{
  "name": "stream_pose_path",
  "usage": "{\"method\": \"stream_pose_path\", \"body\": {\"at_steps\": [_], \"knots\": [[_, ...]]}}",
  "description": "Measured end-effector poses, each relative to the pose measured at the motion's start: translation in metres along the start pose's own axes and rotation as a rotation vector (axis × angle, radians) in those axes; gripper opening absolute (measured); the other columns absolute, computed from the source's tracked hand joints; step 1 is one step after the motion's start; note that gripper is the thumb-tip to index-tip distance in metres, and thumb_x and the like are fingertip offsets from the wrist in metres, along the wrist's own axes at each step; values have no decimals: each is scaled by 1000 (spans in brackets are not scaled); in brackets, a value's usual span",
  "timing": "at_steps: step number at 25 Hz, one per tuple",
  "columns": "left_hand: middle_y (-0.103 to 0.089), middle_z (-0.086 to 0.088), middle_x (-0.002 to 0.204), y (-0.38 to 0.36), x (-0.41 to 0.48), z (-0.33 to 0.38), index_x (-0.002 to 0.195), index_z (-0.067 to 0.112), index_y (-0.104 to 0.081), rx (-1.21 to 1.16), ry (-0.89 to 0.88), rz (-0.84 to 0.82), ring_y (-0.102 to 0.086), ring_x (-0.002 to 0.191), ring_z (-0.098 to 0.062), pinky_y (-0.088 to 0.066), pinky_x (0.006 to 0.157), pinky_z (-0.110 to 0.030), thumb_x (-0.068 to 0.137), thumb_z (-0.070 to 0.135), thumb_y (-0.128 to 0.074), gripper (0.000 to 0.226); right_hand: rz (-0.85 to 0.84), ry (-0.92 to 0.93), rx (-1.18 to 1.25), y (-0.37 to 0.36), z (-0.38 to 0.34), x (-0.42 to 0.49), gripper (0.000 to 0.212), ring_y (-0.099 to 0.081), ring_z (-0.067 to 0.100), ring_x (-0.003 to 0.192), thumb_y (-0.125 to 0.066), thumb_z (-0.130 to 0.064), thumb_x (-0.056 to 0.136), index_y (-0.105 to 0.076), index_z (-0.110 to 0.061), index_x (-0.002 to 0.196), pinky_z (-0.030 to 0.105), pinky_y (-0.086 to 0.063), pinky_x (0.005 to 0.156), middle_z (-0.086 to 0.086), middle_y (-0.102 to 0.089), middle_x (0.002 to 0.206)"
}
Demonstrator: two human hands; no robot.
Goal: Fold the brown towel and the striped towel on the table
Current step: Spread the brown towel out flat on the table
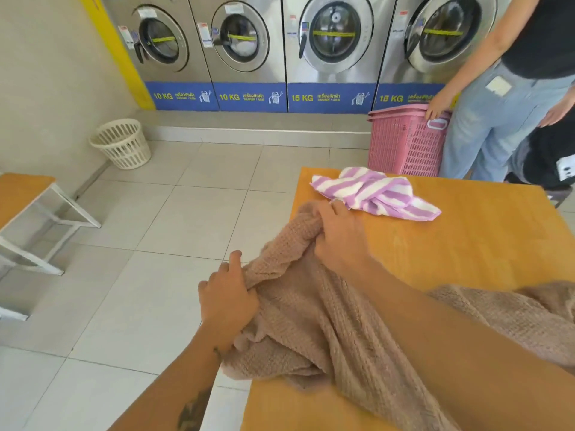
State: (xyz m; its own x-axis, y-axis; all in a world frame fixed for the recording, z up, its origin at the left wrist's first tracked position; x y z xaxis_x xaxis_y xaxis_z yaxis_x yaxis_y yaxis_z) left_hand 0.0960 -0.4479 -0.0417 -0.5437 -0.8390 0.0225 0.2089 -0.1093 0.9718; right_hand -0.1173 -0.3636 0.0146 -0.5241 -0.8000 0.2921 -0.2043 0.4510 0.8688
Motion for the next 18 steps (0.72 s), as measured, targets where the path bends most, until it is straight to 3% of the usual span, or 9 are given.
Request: {"method": "stream_pose_path", "body": {"at_steps": [2, 5, 8, 12, 14, 16, 18], "knots": [[-57, -2, 106, 10, 7, -29, 132, 22, -40, 39, 42, 20, -56, 91, -26, -42, 76, -39, 82, 26, -54, 52, -65, -105, -109, -8, -12, 8, 50, -56, 32, 105, -60, -16, 78, -46, -18, 127, 45, -42, 86, 8, -52, 121], [-50, -1, 104, 8, 14, -68, 122, 23, -47, 58, 101, -77, -45, 89, -22, -43, 79, -39, 83, 30, -51, 40, -393, -314, -303, -35, -9, -13, 61, -46, 34, 125, -60, -29, 86, -34, -20, 140, 48, -37, 101, 11, -40, 138], [-47, 1, 108, -13, 13, -75, 116, 27, -53, 5, 58, -260, -49, 101, -23, -44, 88, -43, 87, 41, -48, 33, -618, -294, -235, -58, -21, -53, 62, -40, 39, 132, -57, -33, 89, -34, -22, 145, 53, -40, 104, 12, -37, 144], [-51, 4, 117, -49, -4, -48, 113, 33, -55, -194, -40, -422, -51, 108, -23, -41, 96, -46, 89, 50, -46, 30, -889, -486, -142, -84, -11, -136, 84, -9, 41, 148, -55, -36, 85, -8, -34, 155, 65, -20, 114, 9, -3, 164], [-46, 5, 127, -70, -20, -25, 126, 40, -48, -341, -164, -566, -49, 116, -22, -41, 100, -45, 86, 51, -53, 42, -805, -484, -162, -84, -12, -159, 81, -10, 39, 146, -53, -34, 84, -11, -34, 153, 63, -23, 114, 8, -5, 161], [-36, 3, 133, -92, -43, -8, 133, 42, -41, -367, -271, -755, -45, 120, -24, -41, 104, -44, 79, 55, -59, 59, -529, -412, -253, -66, -17, -164, 60, -26, 37, 138, -45, -30, 85, -32, -26, 143, 54, -34, 108, 10, -25, 149], [-39, 1, 128, -97, -47, -2, 127, 40, -45, -295, -332, -735, -49, 112, -25, -47, 98, -43, 81, 47, -56, 47, -427, -372, -286, -56, -19, -175, 46, -36, 34, 131, -43, -28, 84, -46, -21, 130, 47, -37, 105, 7, -39, 136]]}}
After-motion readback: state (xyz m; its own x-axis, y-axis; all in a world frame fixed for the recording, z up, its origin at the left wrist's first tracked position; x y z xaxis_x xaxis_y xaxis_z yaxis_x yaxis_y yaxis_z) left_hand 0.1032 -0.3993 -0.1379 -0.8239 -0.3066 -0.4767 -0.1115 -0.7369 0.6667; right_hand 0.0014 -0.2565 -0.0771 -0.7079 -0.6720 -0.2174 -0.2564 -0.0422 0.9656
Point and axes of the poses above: each hand's wrist, its own x-axis towards the middle knuckle, its own y-axis out of the back of the hand, z = x × y, the point moved 8 cm from there along x, towards the middle knuckle
